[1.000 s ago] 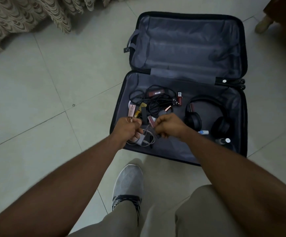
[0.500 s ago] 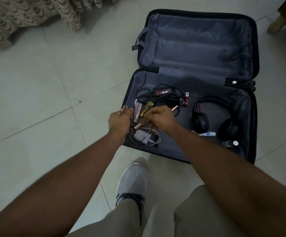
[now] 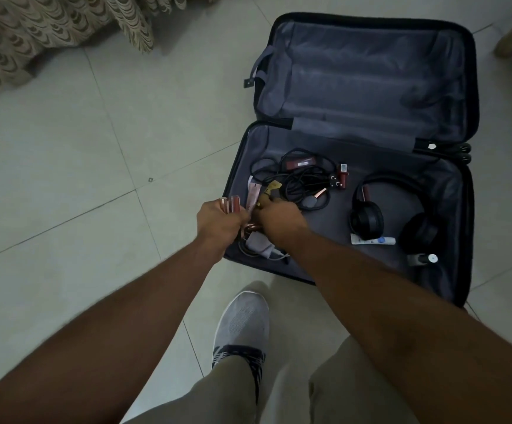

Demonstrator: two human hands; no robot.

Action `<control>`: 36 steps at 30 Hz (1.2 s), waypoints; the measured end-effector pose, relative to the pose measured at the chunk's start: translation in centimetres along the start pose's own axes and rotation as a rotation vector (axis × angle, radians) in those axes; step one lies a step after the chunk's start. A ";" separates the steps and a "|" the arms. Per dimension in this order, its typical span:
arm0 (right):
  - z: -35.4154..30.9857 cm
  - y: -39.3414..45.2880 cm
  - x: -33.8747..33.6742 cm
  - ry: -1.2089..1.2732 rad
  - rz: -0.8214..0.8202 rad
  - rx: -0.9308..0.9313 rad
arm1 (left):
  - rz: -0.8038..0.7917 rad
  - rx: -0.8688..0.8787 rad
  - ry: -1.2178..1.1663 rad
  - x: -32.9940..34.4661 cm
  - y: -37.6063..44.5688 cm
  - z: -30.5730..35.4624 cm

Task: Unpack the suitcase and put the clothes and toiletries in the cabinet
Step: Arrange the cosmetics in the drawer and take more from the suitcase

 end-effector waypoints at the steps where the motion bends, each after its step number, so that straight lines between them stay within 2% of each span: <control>1: 0.0 0.1 0.0 0.014 0.007 -0.011 | 0.002 0.002 0.001 0.1 0.0 0.0; 3: 0.5 0.0 0.1 0.104 -0.015 -0.005 | 0.005 0.009 0.009 0.1 0.1 -0.1; 5: 2.1 -0.2 -0.3 0.309 -0.005 0.093 | 0.010 0.015 0.016 0.0 0.1 -0.1; 7: 4.2 -0.6 -0.9 0.678 0.040 0.309 | 0.012 0.011 -0.002 0.0 0.2 -0.1; 10: 6.5 -1.6 -1.4 1.437 0.185 0.662 | 0.018 -0.017 -0.040 0.1 0.4 -0.1; 12: 6.8 -2.3 -0.9 1.600 0.154 0.767 | -0.012 -0.017 -0.070 0.7 0.4 0.2; 14: 7.4 -2.6 -0.7 1.438 0.134 0.742 | -0.050 0.011 -0.082 1.5 0.3 0.9; 18: 8.8 -3.0 -0.8 0.876 0.110 0.666 | -0.096 0.000 -0.104 2.7 0.2 1.7; 22: 11.6 -5.0 -2.1 0.620 0.208 0.804 | -0.146 -0.063 -0.095 4.1 0.4 1.7; 26: 14.3 -6.9 -1.4 0.666 0.222 1.034 | -0.223 -0.039 -0.037 5.9 0.3 2.6; 32: 14.5 -6.6 0.7 0.974 0.206 1.116 | -0.295 0.009 0.005 7.4 -0.6 3.1; 36: 14.6 -7.2 1.0 1.049 0.189 1.120 | -0.282 -0.017 -0.020 7.3 -0.5 2.7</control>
Point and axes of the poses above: each hand's wrist, its own y-axis towards the middle knuckle, its own x-axis out of the palm, z = x × y, the point moved 8 cm from there along y, towards the middle knuckle, and after that the axes turned 4 degrees about y, right-handed, at the moved point
